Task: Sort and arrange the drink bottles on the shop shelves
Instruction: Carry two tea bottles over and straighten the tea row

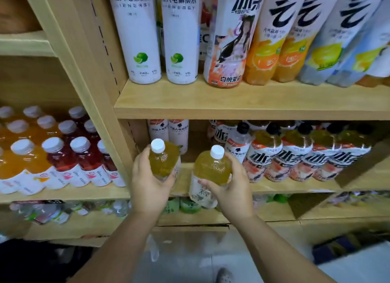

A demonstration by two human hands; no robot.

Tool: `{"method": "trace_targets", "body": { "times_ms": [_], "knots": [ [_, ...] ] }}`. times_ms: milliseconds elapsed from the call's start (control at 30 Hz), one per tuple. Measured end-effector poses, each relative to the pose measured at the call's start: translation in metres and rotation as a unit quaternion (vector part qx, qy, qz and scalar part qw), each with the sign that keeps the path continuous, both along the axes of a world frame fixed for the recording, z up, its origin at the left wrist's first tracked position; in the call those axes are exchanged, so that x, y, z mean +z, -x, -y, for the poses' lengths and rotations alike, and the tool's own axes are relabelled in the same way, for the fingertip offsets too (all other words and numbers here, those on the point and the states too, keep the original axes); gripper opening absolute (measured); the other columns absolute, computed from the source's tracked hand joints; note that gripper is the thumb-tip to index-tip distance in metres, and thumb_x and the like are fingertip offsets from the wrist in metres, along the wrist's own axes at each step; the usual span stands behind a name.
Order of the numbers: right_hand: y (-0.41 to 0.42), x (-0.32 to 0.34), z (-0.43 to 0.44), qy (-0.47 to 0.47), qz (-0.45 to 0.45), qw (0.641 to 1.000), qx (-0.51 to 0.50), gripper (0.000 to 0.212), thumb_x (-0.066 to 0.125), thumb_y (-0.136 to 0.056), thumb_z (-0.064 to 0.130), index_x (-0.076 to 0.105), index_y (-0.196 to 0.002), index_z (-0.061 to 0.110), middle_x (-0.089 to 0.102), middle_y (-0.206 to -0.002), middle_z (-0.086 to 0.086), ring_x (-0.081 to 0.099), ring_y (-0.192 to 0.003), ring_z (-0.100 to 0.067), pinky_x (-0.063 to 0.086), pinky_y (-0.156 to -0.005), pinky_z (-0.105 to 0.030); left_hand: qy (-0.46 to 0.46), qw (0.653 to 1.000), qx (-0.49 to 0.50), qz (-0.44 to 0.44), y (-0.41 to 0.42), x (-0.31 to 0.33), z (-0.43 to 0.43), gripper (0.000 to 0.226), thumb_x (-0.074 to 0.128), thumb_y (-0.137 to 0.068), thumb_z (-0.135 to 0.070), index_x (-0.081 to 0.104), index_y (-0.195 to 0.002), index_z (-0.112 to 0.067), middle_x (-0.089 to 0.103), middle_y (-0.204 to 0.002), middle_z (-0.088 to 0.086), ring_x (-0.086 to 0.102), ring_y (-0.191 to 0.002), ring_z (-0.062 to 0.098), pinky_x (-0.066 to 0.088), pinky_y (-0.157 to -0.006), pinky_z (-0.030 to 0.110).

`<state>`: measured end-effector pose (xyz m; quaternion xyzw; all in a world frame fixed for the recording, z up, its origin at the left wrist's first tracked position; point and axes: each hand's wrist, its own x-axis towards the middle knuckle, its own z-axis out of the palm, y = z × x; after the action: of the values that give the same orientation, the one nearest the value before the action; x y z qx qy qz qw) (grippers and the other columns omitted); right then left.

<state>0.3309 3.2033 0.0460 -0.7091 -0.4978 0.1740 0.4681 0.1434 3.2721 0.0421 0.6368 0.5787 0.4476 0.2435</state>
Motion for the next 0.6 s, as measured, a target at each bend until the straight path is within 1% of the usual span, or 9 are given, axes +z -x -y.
{"method": "trace_targets", "body": {
  "times_ms": [33,100,167,200,267,333,367,500,600],
  "knots": [
    [-0.004,0.0,0.006,0.002,-0.008,1.0,-0.003,0.088,0.092,-0.069,0.04,0.045,-0.143,0.035,0.052,-0.138,0.011,0.041,-0.12,0.009,0.034,-0.105,-0.011,0.006,1.0,-0.002,0.015,0.001,0.003,0.004,0.088,0.088,-0.071,-0.013,0.046,-0.147,-0.02,0.051,-0.136,-0.005,0.047,-0.123,0.008,0.037,-0.102,0.027],
    [-0.013,0.001,0.017,0.007,-0.028,1.0,-0.007,0.087,0.092,-0.067,0.042,0.045,-0.14,0.041,0.054,-0.137,0.013,0.048,-0.125,0.0,0.045,-0.109,-0.033,0.015,0.999,-0.008,0.029,0.001,0.006,0.011,0.086,0.088,-0.064,-0.009,0.053,-0.14,-0.025,0.055,-0.126,-0.01,0.052,-0.116,0.01,0.041,-0.096,0.029],
    [-0.025,0.005,0.029,0.009,-0.046,0.999,-0.008,0.087,0.093,-0.066,0.041,0.045,-0.139,0.042,0.056,-0.136,0.015,0.053,-0.127,-0.007,0.05,-0.106,-0.041,0.032,0.999,-0.012,0.032,-0.001,0.007,0.017,0.086,0.087,-0.06,-0.009,0.053,-0.136,-0.031,0.06,-0.126,-0.007,0.057,-0.114,0.017,0.046,-0.095,0.035],
    [-0.031,0.008,0.036,0.008,-0.056,0.998,-0.008,0.085,0.094,-0.066,0.038,0.046,-0.137,0.042,0.057,-0.134,0.018,0.054,-0.125,-0.005,0.051,-0.104,-0.04,0.037,0.999,-0.013,0.033,-0.002,0.007,0.019,0.087,0.087,-0.059,-0.011,0.052,-0.135,-0.035,0.062,-0.125,-0.007,0.059,-0.113,0.019,0.049,-0.096,0.039],
    [-0.044,0.014,0.051,0.003,-0.075,0.997,-0.004,0.081,0.094,-0.068,0.03,0.049,-0.134,0.042,0.059,-0.129,0.021,0.055,-0.119,0.005,0.053,-0.099,-0.028,0.043,0.998,-0.017,0.039,-0.004,0.007,0.026,0.087,0.088,-0.057,-0.012,0.051,-0.13,-0.042,0.065,-0.121,-0.008,0.062,-0.109,0.02,0.052,-0.095,0.045],
    [-0.06,0.019,0.066,-0.001,-0.087,0.996,0.002,0.081,0.094,-0.068,0.024,0.049,-0.135,0.039,0.06,-0.127,0.02,0.056,-0.115,0.01,0.053,-0.092,-0.016,0.052,0.997,-0.031,0.048,-0.007,0.01,0.033,0.089,0.09,-0.056,-0.013,0.05,-0.127,-0.048,0.067,-0.118,-0.011,0.065,-0.106,0.019,0.054,-0.094,0.048],
    [-0.068,0.021,0.074,-0.003,-0.092,0.996,0.004,0.082,0.094,-0.068,0.022,0.05,-0.135,0.039,0.062,-0.125,0.02,0.057,-0.114,0.01,0.053,-0.089,-0.013,0.059,0.996,-0.043,0.053,-0.01,0.012,0.037,0.089,0.091,-0.055,-0.013,0.05,-0.125,-0.051,0.068,-0.116,-0.012,0.066,-0.105,0.017,0.055,-0.094,0.049],
    [-0.11,0.027,0.108,-0.02,-0.11,0.994,-0.002,0.078,0.094,-0.066,0.015,0.052,-0.127,0.042,0.065,-0.116,0.027,0.06,-0.109,0.01,0.052,-0.084,-0.011,0.081,0.99,-0.094,0.067,-0.038,0.027,0.06,0.092,0.093,-0.056,-0.007,0.05,-0.112,-0.066,0.07,-0.103,-0.025,0.068,-0.097,0.003,0.056,-0.089,0.039],
    [-0.153,0.026,0.143,-0.023,-0.125,0.992,-0.006,0.082,0.094,-0.067,0.019,0.052,-0.136,0.035,0.064,-0.125,0.018,0.061,-0.115,0.002,0.054,-0.091,-0.02,0.086,0.984,-0.13,0.083,-0.079,0.038,0.089,0.088,0.091,-0.058,0.001,0.054,-0.119,-0.049,0.066,-0.095,-0.039,0.065,-0.087,-0.013,0.054,-0.082,0.027]
  ]
}}
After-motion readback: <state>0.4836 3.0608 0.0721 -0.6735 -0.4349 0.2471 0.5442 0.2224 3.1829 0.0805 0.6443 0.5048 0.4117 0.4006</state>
